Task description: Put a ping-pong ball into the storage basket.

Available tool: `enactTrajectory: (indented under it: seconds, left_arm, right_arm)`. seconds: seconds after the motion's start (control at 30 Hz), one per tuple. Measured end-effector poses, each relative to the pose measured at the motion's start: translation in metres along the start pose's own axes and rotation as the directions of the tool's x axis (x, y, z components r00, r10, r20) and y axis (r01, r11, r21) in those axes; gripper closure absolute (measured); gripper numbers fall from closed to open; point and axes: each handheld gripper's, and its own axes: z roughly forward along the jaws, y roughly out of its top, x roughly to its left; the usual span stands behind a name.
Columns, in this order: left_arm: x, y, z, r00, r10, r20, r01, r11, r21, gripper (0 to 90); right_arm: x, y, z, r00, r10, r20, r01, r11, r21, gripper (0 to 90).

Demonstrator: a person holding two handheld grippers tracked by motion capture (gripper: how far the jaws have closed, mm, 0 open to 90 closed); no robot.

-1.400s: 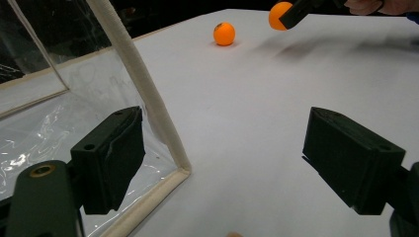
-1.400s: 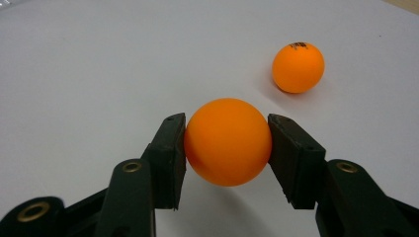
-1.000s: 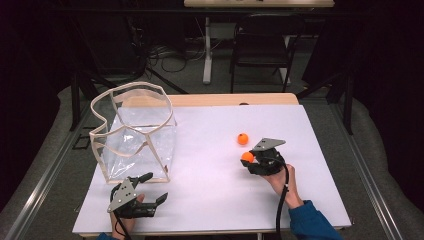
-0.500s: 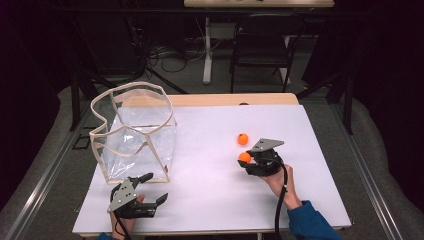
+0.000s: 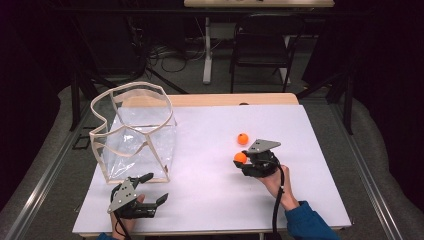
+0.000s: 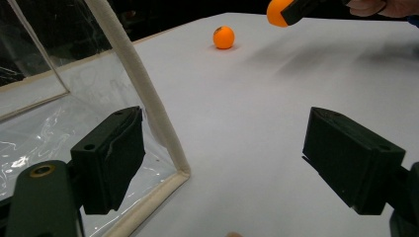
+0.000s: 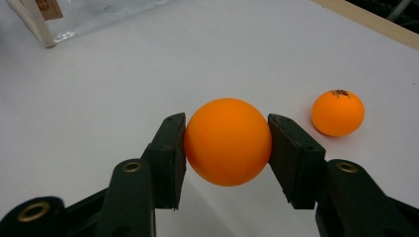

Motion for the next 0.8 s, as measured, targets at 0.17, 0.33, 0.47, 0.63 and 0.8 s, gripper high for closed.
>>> enactTrajectory:
  seconds: [0.17, 0.33, 0.47, 0.63, 0.8]
  left_arm:
    - [0.0001, 0.0, 0.0002, 1.0, 0.0, 0.0, 0.0, 1.0, 0.002, 16.1]
    - [-0.0003, 0.0001, 0.0003, 1.0, 0.001, 0.001, -0.001, 1.0, 0.0, 16.1]
    - [-0.0002, 0.0, 0.0004, 1.0, 0.001, -0.001, -0.001, 1.0, 0.001, 16.1]
    - [0.0, -0.0001, 0.0002, 1.0, 0.0, -0.001, 0.0, 1.0, 0.001, 16.1]
    - [-0.0001, 0.0001, 0.0002, 1.0, 0.0, 0.002, 0.0, 1.0, -0.003, 16.1]
  right_arm:
    - [0.0017, 0.0018, -0.0007, 1.0, 0.004, -0.008, -0.004, 1.0, -0.009, 51.0]
    - [0.0035, 0.003, -0.0006, 0.9999, -0.002, -0.01, 0.002, 1.0, -0.015, 50.9]
    - [0.0051, 0.0046, -0.0013, 0.9998, -0.004, -0.018, 0.003, 1.0, -0.02, 50.9]
    - [0.007, 0.0065, 0.0003, 0.9995, -0.004, -0.03, 0.003, 1.0, -0.029, 51.0]
    - [0.0103, 0.0084, 0.0023, 0.9993, -0.007, -0.036, 0.006, 1.0, -0.03, 51.0]
